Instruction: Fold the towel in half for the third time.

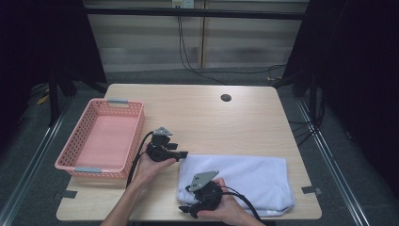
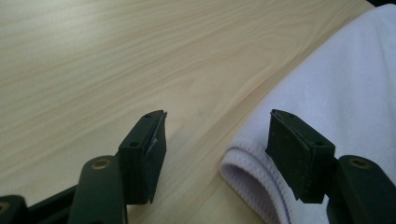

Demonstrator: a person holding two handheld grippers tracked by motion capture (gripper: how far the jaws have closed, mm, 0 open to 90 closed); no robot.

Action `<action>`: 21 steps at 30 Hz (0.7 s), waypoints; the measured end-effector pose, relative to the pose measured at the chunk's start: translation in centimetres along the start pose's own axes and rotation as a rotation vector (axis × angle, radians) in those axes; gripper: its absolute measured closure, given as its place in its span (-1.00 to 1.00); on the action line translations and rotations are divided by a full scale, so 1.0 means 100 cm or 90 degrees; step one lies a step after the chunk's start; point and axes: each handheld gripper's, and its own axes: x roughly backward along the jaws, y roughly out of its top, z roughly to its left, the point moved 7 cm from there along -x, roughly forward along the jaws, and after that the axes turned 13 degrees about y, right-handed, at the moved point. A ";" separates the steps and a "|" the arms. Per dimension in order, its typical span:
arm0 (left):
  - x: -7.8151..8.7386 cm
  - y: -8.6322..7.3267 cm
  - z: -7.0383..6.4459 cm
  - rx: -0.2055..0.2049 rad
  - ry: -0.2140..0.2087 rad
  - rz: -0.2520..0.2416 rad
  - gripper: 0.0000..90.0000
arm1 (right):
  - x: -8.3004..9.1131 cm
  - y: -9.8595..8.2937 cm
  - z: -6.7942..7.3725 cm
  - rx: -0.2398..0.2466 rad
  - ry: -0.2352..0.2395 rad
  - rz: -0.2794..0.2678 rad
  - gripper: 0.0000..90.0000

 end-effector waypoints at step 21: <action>-0.014 -0.009 -0.008 -0.048 -0.008 0.043 -0.10 | 0.011 -0.001 -0.021 -0.089 -0.011 -0.046 0.73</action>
